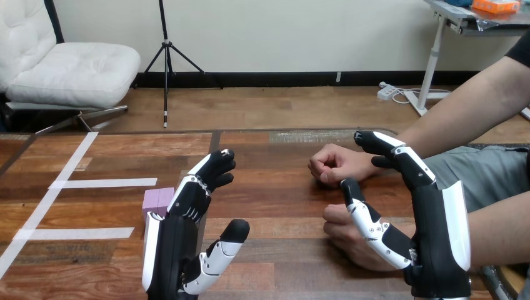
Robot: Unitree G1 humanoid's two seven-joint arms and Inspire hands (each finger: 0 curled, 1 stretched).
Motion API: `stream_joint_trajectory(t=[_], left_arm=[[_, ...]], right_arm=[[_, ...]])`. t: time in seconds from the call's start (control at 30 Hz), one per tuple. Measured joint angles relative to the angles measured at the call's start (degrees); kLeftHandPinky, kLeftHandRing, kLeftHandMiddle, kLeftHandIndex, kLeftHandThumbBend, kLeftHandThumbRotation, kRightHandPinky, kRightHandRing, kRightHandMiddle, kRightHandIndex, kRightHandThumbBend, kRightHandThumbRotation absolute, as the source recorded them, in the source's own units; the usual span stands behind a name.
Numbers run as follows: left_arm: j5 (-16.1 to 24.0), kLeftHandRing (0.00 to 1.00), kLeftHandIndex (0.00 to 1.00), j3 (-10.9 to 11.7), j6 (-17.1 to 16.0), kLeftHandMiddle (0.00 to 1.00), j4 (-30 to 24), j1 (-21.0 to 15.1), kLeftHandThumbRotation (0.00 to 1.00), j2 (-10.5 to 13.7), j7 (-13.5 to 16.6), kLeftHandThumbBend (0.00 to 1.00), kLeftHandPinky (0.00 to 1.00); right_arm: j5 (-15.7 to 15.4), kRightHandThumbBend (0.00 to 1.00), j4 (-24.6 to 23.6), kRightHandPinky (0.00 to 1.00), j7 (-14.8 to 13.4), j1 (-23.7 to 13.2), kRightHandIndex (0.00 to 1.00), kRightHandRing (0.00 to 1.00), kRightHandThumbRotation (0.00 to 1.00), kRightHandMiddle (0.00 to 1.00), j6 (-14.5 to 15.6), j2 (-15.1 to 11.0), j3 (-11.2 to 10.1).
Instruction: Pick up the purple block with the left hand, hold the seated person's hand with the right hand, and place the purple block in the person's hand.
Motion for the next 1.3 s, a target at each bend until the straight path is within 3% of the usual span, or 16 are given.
stream_joint_trajectory(t=[0.47, 1.3], left_arm=[[1.7, 0.81, 0.81, 1.2, 0.0, 0.82, -0.1, 0.2, 0.64, 0.0, 0.4, 0.72, 0.77], [2.3, 0.81, 0.81, 1.5, 0.0, 0.82, -0.1, 0.3, 0.64, -0.2, 1.2, 0.72, 0.76]], right_arm=[[0.0, 0.37, 0.0, 0.68, 0.0, 0.0, 0.74, 0.74, 0.37, 0.76, 0.0, 0.0, 0.0], [0.0, 0.37, 0.0, 0.7, 0.4, 0.0, 0.74, 0.75, 0.38, 0.76, 0.0, 0.0, 0.0]])
